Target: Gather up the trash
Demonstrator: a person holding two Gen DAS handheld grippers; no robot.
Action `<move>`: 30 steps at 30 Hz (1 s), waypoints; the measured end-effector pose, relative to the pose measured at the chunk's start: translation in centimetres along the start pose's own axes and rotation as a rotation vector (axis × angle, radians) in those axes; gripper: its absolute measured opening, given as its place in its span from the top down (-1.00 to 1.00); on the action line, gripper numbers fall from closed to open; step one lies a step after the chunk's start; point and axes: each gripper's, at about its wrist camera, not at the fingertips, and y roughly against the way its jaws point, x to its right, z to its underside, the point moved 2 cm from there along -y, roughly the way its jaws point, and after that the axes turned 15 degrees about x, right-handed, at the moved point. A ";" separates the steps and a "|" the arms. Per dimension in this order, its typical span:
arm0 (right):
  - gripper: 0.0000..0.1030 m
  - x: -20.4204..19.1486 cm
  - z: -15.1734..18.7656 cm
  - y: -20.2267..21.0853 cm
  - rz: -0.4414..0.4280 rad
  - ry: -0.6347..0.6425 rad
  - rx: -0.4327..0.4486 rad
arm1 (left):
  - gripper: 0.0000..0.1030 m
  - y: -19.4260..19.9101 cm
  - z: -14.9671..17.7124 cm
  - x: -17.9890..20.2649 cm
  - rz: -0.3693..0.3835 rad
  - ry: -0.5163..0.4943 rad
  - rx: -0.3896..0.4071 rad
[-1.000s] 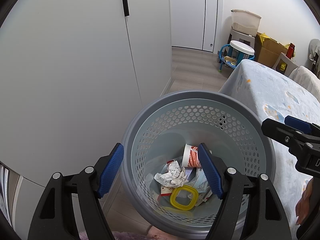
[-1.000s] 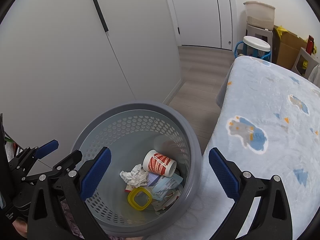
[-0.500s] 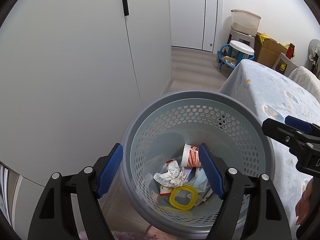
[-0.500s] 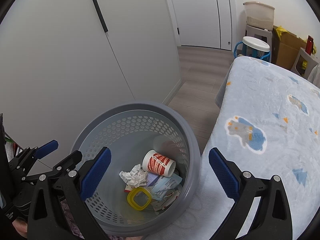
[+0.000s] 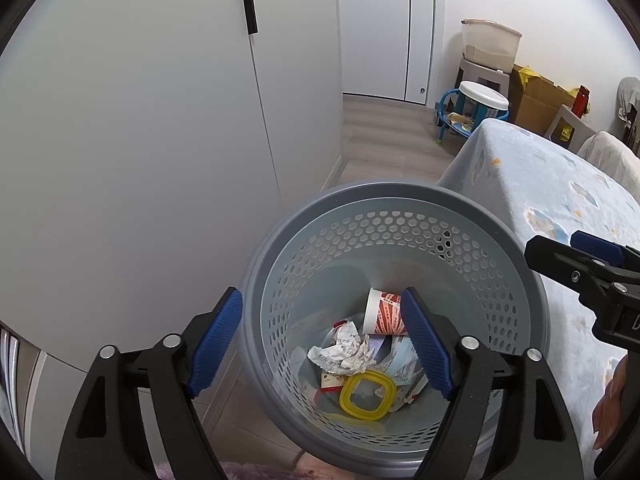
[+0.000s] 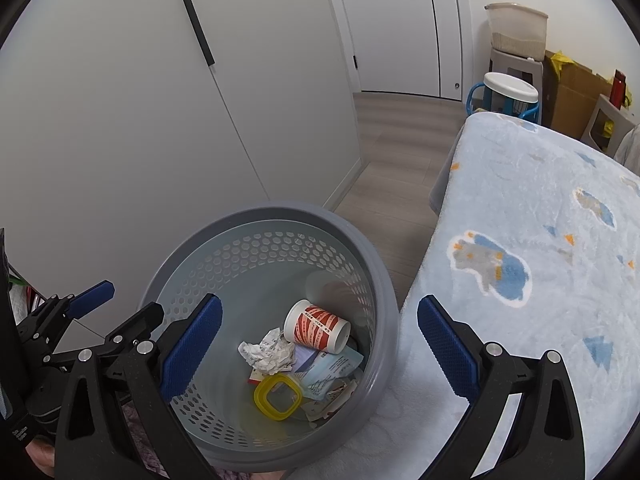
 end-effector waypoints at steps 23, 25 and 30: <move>-0.87 0.0 0.0 0.1 -0.001 0.002 0.001 | -0.52 0.2 -0.2 -0.4 -0.023 0.008 0.005; -0.87 0.0 0.0 0.1 0.000 0.003 0.000 | -0.52 0.2 -0.2 -0.4 -0.022 0.008 0.005; -0.87 0.0 0.0 0.1 0.000 0.002 0.001 | -0.52 0.2 -0.2 -0.4 -0.024 0.007 0.005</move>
